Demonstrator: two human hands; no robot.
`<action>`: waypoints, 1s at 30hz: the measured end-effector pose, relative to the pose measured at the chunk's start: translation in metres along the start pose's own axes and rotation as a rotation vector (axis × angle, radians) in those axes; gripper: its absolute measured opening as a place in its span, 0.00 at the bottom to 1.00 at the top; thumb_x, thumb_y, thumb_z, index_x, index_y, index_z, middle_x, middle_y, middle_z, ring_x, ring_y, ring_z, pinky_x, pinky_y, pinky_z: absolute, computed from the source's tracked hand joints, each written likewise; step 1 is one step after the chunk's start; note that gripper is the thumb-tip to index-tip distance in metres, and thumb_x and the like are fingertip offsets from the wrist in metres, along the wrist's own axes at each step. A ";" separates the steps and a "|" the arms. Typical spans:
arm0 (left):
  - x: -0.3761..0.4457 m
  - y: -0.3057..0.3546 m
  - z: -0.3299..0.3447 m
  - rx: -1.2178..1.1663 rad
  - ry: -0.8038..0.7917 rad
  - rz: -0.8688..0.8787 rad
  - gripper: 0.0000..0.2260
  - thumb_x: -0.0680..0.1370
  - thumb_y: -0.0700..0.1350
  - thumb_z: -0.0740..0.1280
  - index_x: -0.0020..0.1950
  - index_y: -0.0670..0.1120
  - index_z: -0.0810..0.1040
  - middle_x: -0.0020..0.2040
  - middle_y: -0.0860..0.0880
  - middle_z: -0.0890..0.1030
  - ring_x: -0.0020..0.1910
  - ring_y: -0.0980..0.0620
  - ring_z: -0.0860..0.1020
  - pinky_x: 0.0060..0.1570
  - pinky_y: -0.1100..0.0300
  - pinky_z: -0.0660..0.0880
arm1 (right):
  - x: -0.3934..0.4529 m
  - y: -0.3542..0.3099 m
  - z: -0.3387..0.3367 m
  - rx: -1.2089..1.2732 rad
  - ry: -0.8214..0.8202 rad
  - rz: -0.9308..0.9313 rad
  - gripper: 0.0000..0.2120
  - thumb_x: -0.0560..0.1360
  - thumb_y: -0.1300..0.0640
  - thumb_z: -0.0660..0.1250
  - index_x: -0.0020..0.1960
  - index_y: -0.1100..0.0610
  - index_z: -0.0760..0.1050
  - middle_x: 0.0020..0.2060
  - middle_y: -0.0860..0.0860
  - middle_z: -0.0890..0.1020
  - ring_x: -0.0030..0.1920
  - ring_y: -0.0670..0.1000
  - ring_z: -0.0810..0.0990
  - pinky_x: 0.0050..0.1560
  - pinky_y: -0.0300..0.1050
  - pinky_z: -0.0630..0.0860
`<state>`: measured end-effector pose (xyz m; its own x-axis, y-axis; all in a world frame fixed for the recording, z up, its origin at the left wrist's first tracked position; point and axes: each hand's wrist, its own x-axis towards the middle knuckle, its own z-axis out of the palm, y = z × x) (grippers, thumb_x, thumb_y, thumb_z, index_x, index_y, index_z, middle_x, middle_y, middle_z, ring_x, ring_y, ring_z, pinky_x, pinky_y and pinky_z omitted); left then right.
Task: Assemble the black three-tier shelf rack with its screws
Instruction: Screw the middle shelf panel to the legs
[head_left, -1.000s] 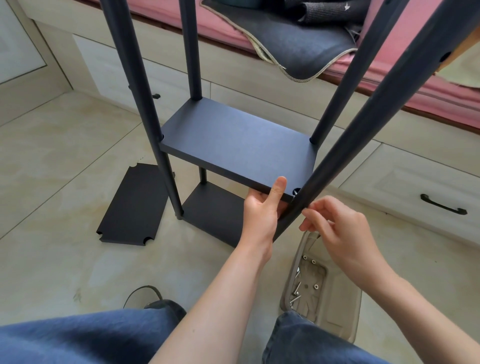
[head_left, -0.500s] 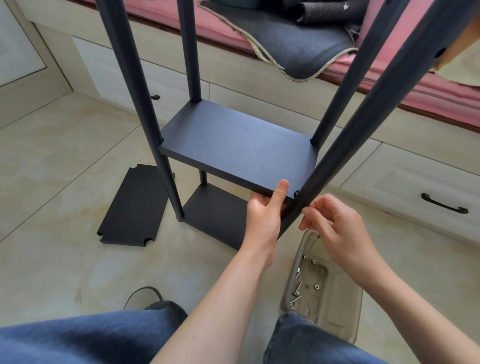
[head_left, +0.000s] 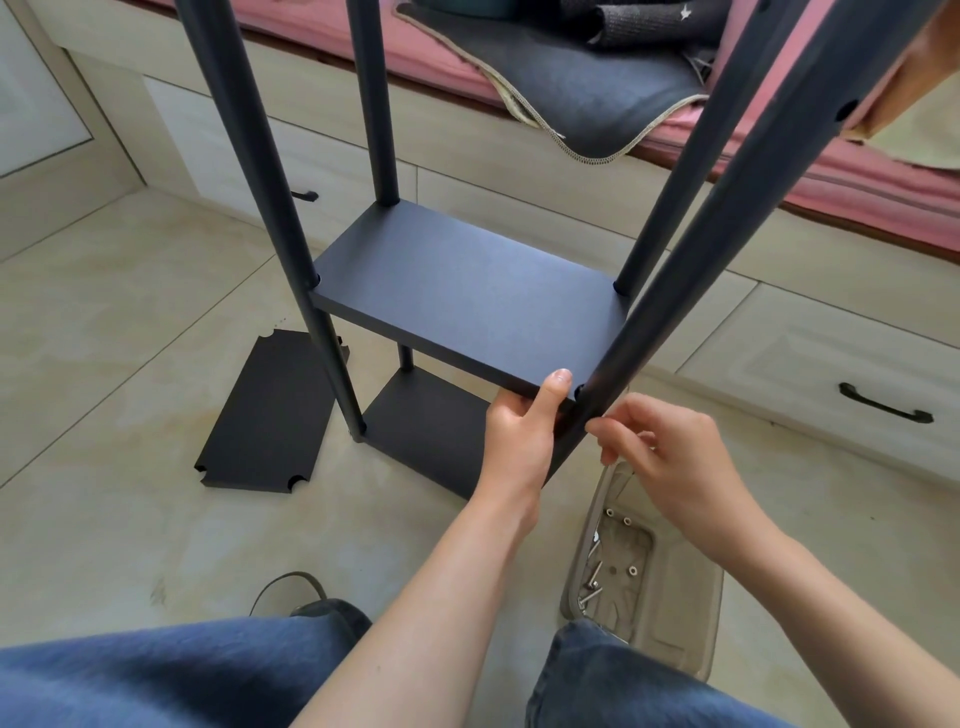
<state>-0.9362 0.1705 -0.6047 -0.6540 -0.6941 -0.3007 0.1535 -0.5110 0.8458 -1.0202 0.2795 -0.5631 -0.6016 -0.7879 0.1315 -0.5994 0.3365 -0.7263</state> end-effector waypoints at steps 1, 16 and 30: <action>0.000 0.000 -0.001 -0.001 0.000 -0.005 0.08 0.81 0.49 0.69 0.53 0.45 0.81 0.45 0.49 0.86 0.53 0.45 0.85 0.60 0.47 0.80 | 0.000 -0.001 0.001 0.024 -0.005 0.021 0.12 0.76 0.54 0.70 0.34 0.55 0.77 0.30 0.43 0.81 0.29 0.47 0.75 0.35 0.43 0.72; 0.002 0.001 -0.003 -0.060 -0.054 -0.023 0.10 0.80 0.50 0.71 0.55 0.44 0.81 0.49 0.45 0.85 0.54 0.42 0.83 0.63 0.42 0.78 | -0.008 -0.010 0.011 0.257 0.071 0.175 0.14 0.79 0.56 0.67 0.36 0.57 0.79 0.30 0.48 0.82 0.35 0.63 0.77 0.42 0.56 0.76; 0.000 0.001 -0.008 -0.024 -0.135 -0.021 0.19 0.69 0.64 0.74 0.40 0.49 0.85 0.46 0.37 0.84 0.50 0.39 0.83 0.65 0.40 0.76 | 0.004 -0.003 -0.003 -0.053 -0.056 0.039 0.12 0.75 0.49 0.69 0.35 0.53 0.76 0.31 0.41 0.81 0.32 0.52 0.77 0.39 0.47 0.74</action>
<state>-0.9304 0.1660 -0.6076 -0.7506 -0.6098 -0.2545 0.1558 -0.5376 0.8287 -1.0224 0.2775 -0.5586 -0.5955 -0.8007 0.0655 -0.6043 0.3927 -0.6932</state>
